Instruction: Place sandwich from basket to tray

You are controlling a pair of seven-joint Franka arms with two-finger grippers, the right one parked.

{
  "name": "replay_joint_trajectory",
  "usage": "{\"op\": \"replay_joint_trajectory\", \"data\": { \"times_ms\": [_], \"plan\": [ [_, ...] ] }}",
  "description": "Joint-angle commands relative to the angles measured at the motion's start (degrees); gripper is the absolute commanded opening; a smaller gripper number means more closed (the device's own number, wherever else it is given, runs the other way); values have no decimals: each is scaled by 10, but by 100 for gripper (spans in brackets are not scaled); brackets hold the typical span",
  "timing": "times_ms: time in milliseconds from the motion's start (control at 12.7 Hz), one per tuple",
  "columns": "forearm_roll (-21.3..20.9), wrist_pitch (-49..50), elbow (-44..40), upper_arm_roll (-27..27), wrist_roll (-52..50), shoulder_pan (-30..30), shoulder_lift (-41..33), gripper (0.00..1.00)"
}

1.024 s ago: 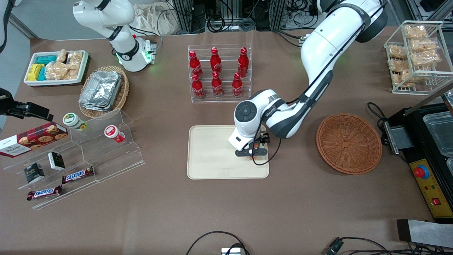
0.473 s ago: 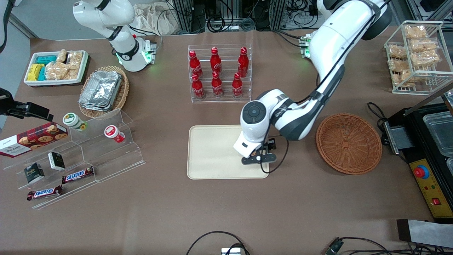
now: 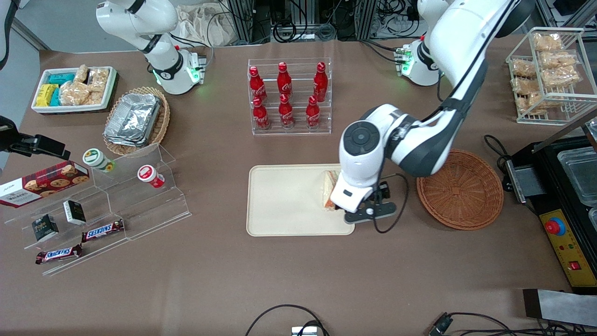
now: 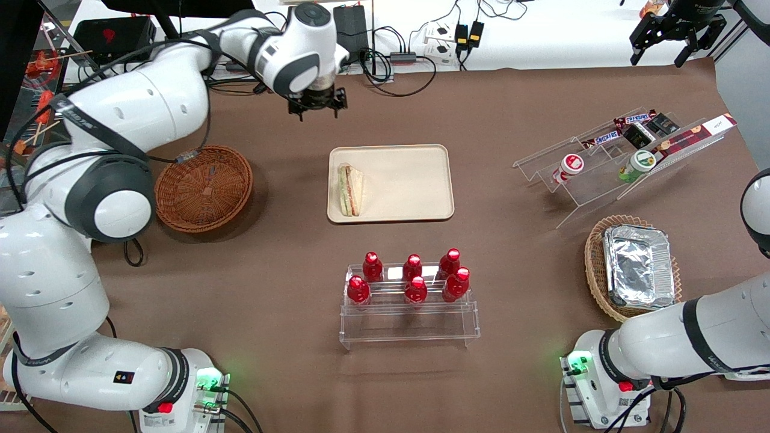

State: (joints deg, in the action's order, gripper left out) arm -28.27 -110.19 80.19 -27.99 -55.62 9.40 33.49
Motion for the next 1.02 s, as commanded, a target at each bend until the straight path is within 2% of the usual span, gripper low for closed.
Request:
{"op": "replay_joint_trajectory", "data": {
  "times_ms": [0, 315, 945],
  "plan": [
    [5, 24, 6, -6, 1, -48, -39, 100],
    [26, 26, 6, -5, 34, -80, -56, 100],
    [145, 80, -2, -5, 256, -198, -105, 100]
  ]
}}
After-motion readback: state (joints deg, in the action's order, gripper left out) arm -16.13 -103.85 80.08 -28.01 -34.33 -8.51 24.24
